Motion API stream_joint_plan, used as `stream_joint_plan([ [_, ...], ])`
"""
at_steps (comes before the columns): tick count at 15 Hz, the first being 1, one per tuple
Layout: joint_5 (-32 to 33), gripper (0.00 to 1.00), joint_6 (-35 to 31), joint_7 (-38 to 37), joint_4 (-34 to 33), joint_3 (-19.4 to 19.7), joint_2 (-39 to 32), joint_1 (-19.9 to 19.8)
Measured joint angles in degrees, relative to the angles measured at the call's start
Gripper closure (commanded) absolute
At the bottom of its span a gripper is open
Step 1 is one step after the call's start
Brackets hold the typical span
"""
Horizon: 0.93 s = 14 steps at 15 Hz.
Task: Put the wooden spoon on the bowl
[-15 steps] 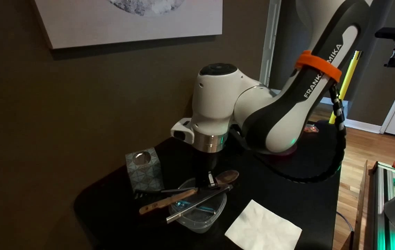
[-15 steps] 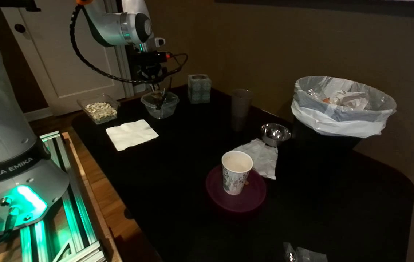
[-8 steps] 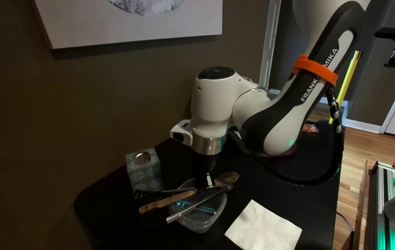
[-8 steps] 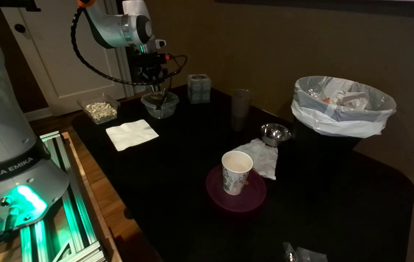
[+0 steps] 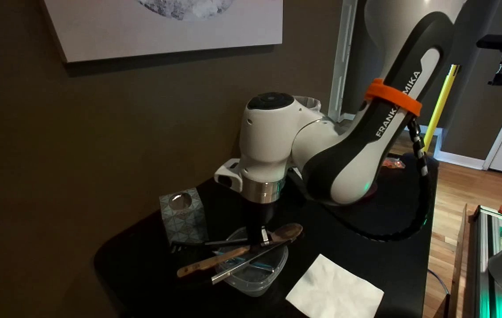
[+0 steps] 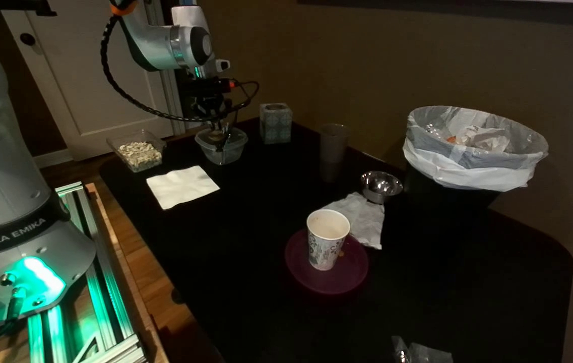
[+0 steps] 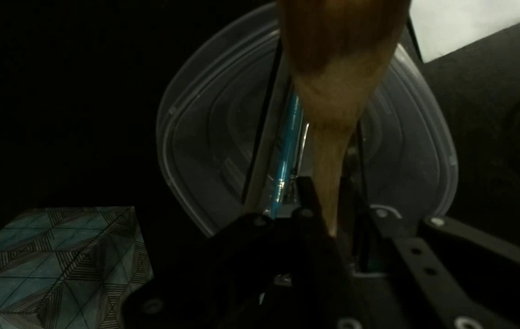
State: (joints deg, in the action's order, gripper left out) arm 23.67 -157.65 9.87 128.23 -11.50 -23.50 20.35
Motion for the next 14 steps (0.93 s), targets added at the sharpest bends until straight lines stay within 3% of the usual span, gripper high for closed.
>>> stream_joint_plan([
  [12,0.0,0.96,0.0,-0.9,-0.79,0.38,-0.69,0.0],
  [14,0.0,0.86,0.0,-0.97,-0.79,0.44,-0.8,0.0],
])
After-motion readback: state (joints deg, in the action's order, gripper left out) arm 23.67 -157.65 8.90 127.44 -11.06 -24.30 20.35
